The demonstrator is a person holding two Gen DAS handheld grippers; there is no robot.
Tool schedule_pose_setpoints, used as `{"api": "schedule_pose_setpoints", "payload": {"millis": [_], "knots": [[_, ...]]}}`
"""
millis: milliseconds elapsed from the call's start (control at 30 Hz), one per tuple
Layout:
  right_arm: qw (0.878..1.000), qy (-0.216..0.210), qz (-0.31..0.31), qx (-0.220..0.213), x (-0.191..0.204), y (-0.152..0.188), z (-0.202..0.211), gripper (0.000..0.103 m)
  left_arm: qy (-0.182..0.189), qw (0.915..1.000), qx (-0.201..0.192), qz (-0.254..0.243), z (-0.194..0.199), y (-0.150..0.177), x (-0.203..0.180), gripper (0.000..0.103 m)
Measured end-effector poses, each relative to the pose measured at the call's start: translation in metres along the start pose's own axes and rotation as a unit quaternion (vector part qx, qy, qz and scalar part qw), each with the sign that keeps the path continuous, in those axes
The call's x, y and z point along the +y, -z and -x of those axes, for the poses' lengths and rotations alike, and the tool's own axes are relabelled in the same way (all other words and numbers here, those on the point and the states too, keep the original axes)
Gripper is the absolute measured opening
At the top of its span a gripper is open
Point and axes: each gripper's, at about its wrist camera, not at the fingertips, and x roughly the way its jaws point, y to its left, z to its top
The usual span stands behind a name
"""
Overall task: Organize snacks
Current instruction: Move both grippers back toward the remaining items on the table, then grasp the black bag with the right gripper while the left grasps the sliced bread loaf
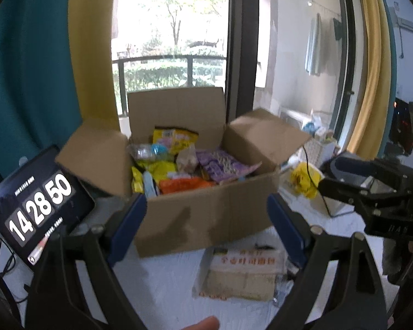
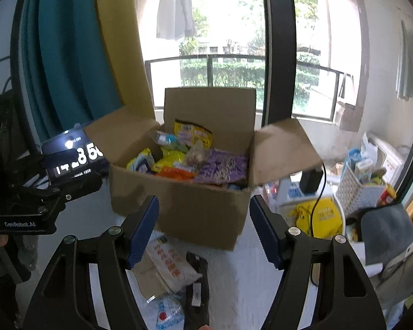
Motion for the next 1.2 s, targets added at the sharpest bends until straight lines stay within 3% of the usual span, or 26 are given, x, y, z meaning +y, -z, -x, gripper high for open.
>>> {"api": "schedule_pose_setpoints", "payload": {"millis": [467, 700, 800, 933, 1067, 1200], "knots": [[0.995, -0.009, -0.05, 0.082, -0.029, 0.078, -0.037, 0.071, 0.038, 0.9949, 0.092, -0.014, -0.043, 0.062, -0.021, 0.09], [0.989, -0.035, -0.061, 0.133, -0.02, 0.113, -0.065, 0.058, 0.067, 0.9885, 0.135, -0.005, -0.056, 0.087, -0.03, 0.09], [0.985, -0.047, -0.058, 0.157, -0.015, 0.122, -0.079, 0.057, 0.08, 0.9847, 0.155, 0.008, -0.062, 0.094, -0.033, 0.09], [0.981, -0.063, -0.067, 0.17, -0.017, 0.133, -0.093, 0.056, 0.087, 0.9824, 0.165, -0.01, -0.066, 0.1, -0.05, 0.09], [0.979, -0.092, -0.089, 0.161, -0.024, 0.136, -0.092, 0.033, 0.085, 0.9791, 0.179, -0.047, -0.077, 0.107, -0.07, 0.09], [0.98, -0.097, -0.086, 0.152, -0.025, 0.136, -0.089, 0.03, 0.056, 0.9744, 0.213, -0.043, -0.096, 0.122, -0.063, 0.09]]}}
